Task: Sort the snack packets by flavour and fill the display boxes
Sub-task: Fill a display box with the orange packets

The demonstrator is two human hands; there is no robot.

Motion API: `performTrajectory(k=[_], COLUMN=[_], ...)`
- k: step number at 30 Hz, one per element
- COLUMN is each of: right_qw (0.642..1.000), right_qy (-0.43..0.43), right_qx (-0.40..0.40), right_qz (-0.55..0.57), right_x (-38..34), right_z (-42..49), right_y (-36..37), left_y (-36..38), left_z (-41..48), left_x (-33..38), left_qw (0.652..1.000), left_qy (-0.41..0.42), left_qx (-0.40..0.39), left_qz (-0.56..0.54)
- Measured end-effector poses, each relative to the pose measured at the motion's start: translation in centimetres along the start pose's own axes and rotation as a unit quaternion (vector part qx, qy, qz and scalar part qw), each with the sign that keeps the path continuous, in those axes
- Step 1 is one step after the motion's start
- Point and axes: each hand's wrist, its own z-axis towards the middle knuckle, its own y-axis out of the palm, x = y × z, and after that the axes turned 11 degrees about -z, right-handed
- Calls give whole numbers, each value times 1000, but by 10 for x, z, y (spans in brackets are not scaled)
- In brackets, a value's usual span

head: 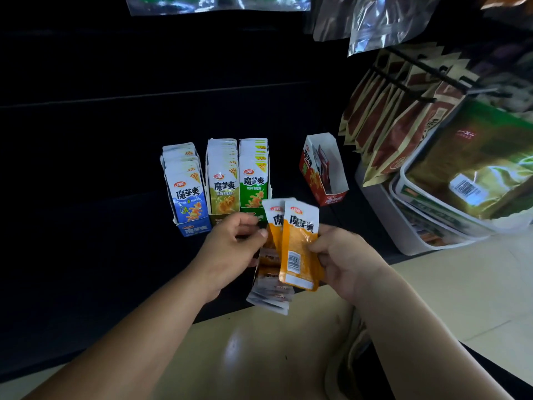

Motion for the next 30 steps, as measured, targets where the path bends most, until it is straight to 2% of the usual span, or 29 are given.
performTrajectory(k=[7, 12, 15, 16, 21, 27, 30], right_qw=[996, 981, 970, 969, 980, 979, 980], right_qy=[-85, -128, -131, -130, -111, -88, -76], right_qx=[-6, 130, 186, 193, 153, 162, 144], right_qz=[26, 72, 80, 79, 54, 83, 118], right_x=[-9, -8, -6, -4, 11, 25, 27], right_z=[-5, -6, -4, -4, -1, 6, 11], right_y=[1, -1, -5, -5, 0, -2, -4], left_y=[3, 2, 8, 10, 16, 26, 31], left_z=[3, 8, 13, 15, 26, 28, 25], left_x=[10, -3, -11, -13, -4, 5, 11], left_qw=[999, 982, 958, 957, 972, 966, 986], left_qy=[-5, 13, 46, 60, 94, 80, 55], left_qx=[-51, -123, -125, -113, -54, -101, -104], left_qz=[17, 145, 255, 259, 209, 223, 119])
